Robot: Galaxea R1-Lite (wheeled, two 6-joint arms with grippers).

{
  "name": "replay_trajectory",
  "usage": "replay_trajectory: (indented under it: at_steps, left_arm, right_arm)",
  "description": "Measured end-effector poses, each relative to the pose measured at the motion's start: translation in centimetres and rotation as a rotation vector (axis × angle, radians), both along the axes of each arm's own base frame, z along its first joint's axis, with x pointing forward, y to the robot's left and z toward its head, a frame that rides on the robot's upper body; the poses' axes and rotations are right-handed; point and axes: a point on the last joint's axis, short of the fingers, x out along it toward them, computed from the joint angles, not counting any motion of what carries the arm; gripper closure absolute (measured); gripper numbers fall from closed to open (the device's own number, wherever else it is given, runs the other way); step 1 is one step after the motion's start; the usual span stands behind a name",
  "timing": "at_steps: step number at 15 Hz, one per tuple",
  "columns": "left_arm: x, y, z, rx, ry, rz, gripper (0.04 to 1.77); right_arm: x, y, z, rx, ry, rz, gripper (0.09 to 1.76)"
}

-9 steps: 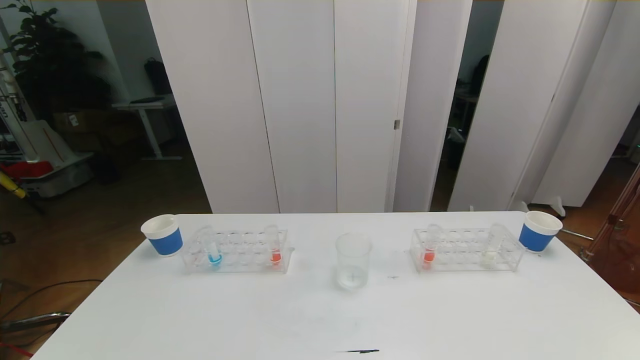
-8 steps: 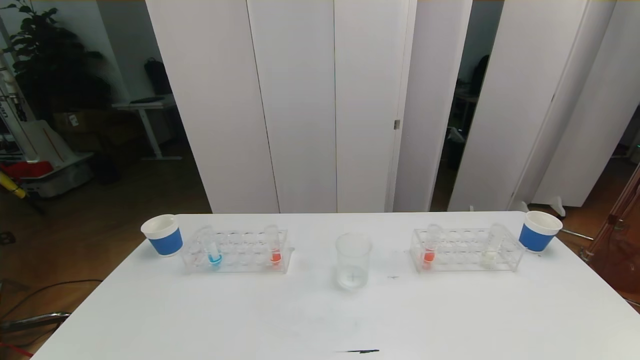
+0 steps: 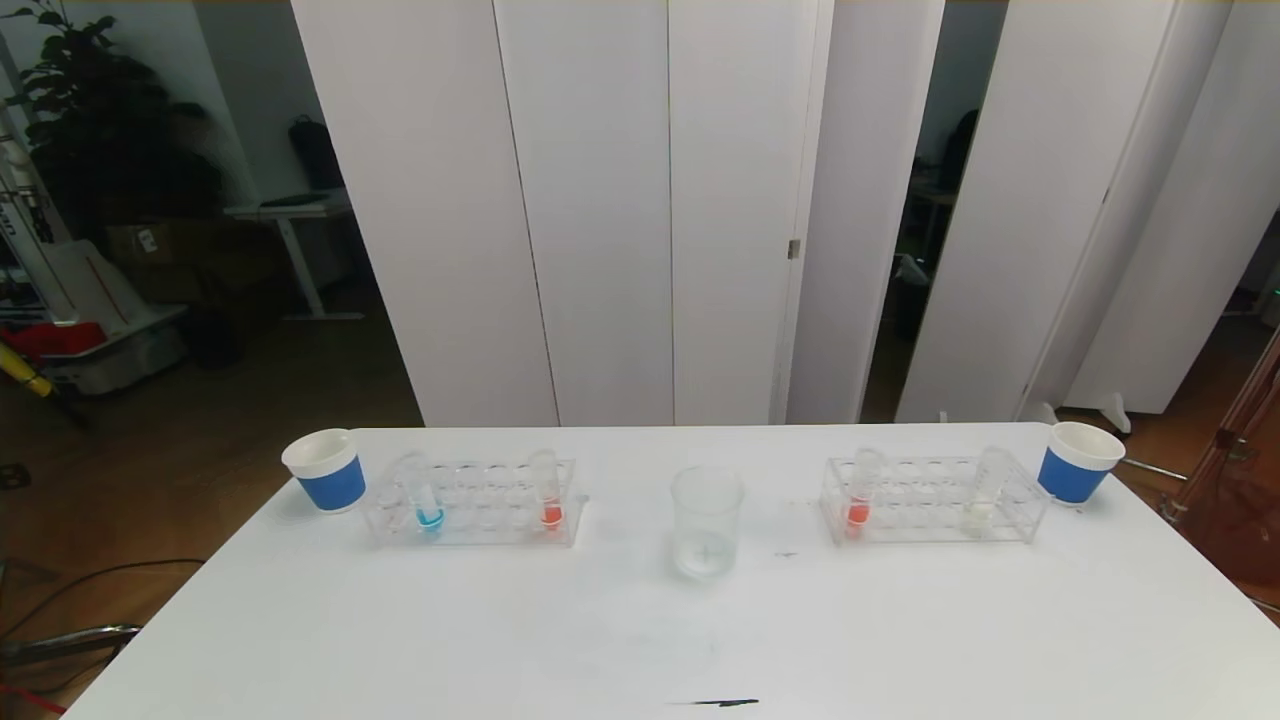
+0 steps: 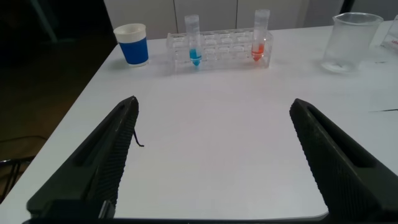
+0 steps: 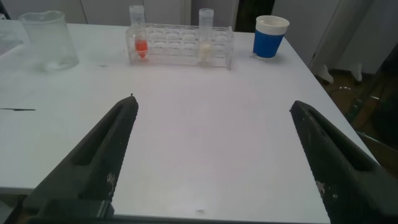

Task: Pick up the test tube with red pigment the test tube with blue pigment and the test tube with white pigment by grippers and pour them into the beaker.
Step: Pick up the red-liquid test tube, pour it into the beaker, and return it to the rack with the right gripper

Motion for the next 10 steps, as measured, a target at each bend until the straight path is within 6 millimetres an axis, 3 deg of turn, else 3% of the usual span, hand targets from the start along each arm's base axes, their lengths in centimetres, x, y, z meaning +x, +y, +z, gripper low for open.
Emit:
replay_trajectory:
  at_steps: [10]
  left_arm:
    - [0.0, 0.0, 0.0, 0.0, 0.0, 0.0, 0.07]
  right_arm:
    - [-0.01, 0.0, 0.0, 0.001, 0.003, 0.0, 0.1]
